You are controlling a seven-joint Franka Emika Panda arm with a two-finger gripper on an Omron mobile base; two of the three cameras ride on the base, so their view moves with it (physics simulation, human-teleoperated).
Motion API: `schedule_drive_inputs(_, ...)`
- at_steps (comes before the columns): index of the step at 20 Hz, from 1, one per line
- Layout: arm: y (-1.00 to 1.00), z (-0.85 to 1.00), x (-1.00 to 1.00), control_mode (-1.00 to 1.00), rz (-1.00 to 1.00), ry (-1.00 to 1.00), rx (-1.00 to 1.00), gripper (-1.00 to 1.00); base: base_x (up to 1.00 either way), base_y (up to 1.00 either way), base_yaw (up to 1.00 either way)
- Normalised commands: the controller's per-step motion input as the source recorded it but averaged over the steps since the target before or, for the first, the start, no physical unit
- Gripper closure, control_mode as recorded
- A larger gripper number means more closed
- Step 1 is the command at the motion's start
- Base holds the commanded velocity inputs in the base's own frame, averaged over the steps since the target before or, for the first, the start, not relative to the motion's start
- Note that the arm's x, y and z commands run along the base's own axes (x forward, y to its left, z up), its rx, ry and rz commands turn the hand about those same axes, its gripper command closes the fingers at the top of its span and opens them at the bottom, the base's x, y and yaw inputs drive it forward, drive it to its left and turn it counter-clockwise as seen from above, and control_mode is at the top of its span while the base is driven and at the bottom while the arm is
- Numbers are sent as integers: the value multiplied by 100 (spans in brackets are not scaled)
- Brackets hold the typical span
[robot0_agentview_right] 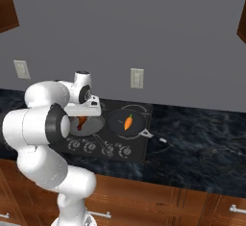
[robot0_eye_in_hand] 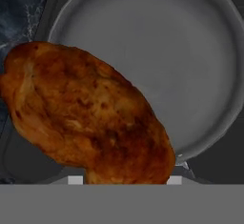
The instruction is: Place both pans onto different burners. Then place the carrot and the chicken drumstick on different pans.
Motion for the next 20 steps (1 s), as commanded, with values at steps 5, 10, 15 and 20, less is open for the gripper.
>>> schedule_drive_inputs(5,-3,-3,29,-100,0,0,0,100,0,0,0)
schedule_drive_inputs(10,0,0,29,-100,0,0,0,100,0,0,0)
schedule_drive_inputs(15,0,-12,21,-100,0,0,0,100,0,0,0)
schedule_drive_inputs(20,0,-27,19,-100,0,0,0,100,0,0,0)
